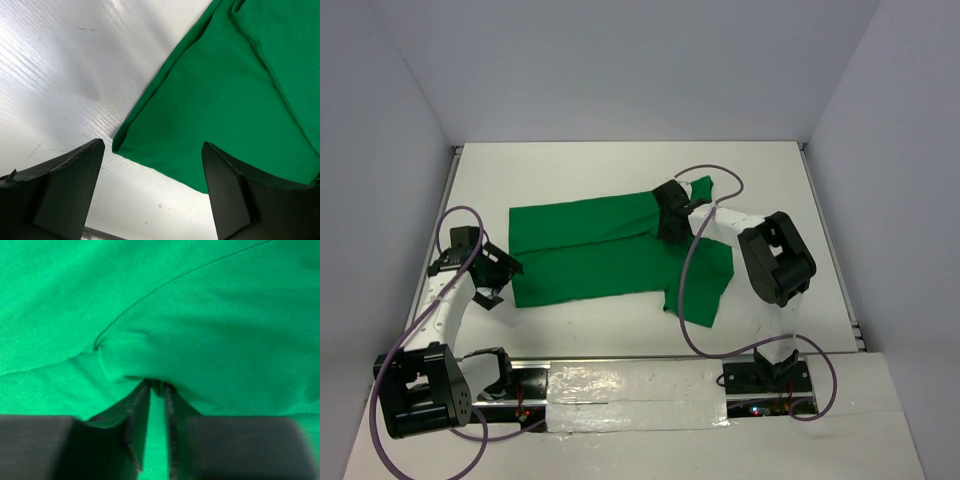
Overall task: Fold and stack the t-shirts
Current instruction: Fold the flattened tshirt in 1/3 of the way
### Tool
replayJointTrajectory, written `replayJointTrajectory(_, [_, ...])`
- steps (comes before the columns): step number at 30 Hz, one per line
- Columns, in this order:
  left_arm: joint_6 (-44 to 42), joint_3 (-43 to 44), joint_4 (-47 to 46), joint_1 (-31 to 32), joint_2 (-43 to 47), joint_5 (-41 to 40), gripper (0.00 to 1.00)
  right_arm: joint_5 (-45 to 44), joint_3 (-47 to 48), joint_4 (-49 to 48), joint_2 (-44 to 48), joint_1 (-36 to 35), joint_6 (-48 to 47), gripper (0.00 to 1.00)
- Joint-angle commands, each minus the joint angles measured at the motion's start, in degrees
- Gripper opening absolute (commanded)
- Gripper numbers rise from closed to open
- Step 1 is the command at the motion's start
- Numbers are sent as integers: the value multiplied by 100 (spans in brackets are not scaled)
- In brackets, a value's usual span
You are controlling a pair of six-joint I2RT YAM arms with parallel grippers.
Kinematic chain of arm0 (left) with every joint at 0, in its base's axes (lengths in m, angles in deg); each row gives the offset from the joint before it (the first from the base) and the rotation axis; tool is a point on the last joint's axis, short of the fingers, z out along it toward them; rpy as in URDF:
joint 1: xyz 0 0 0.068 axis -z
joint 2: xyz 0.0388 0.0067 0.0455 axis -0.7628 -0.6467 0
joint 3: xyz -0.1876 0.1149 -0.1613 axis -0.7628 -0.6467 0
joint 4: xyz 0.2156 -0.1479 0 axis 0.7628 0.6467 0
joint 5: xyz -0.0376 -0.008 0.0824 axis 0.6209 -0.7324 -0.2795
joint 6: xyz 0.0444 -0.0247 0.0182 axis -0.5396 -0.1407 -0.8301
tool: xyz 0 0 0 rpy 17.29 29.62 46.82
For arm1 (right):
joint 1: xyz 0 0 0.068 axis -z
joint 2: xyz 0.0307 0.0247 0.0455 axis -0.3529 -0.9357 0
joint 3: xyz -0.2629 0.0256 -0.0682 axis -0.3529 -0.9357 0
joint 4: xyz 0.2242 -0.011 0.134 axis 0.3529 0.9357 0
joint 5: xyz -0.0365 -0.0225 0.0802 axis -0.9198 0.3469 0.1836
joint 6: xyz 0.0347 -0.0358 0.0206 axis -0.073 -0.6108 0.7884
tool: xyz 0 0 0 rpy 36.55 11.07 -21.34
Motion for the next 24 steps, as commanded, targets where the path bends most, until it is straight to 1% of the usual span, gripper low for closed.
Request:
replayJointTrajectory(1, [20,21,-88,44,67,31,92,-156,63,-41,145,-42,79,20])
replayJointTrajectory(2, [20,21,-88,44,58,23,92,-191,46,-32,189,-50,71,9])
replayJointTrajectory(4, [20,30,-70,35,32,23,92,-244,-59,-15,364,-86,79,0])
replayJointTrajectory(12, [11,21,-114,52,-12,31,92,-446,-657,90,1225,-437,26,0])
replayJointTrajectory(18, [11,3,-132,61,-100,31,92,-526,-973,152,1271,-595,114,1])
replayJointTrajectory(19, [19,12,-123,61,-100,31,94,-517,-1000,161,1244,-613,141,4])
replayJointTrajectory(21, [-7,30,-114,61,-109,23,97,-464,-1035,213,1174,-613,167,18])
replayJointTrajectory(22, [-7,21,-123,70,-118,23,98,-447,-1018,257,1173,-613,176,38])
replayJointTrajectory(23, [2,38,-106,70,-126,31,99,-446,-992,353,1243,-613,167,50])
replayJointTrajectory(24, [19,39,-79,70,-126,31,99,-455,-966,415,1322,-622,167,59])
